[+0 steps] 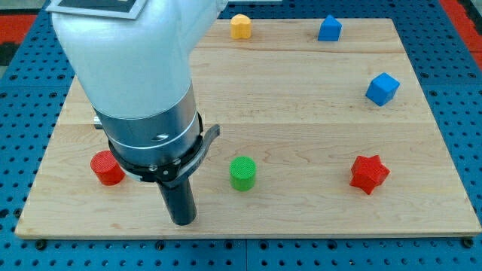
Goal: Move your arm towards the center
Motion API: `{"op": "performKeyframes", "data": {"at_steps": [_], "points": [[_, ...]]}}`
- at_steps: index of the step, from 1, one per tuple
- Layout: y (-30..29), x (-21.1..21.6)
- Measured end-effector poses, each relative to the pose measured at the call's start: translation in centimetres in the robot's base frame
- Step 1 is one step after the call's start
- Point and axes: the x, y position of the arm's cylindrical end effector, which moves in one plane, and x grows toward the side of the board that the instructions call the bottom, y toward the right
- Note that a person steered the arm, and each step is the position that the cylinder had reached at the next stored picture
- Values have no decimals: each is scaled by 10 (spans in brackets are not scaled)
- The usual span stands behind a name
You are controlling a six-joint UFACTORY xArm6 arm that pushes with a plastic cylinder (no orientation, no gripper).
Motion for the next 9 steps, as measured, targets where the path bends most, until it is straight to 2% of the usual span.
{"op": "performKeyframes", "data": {"at_steps": [8, 9], "points": [[1, 5], [3, -4]]}}
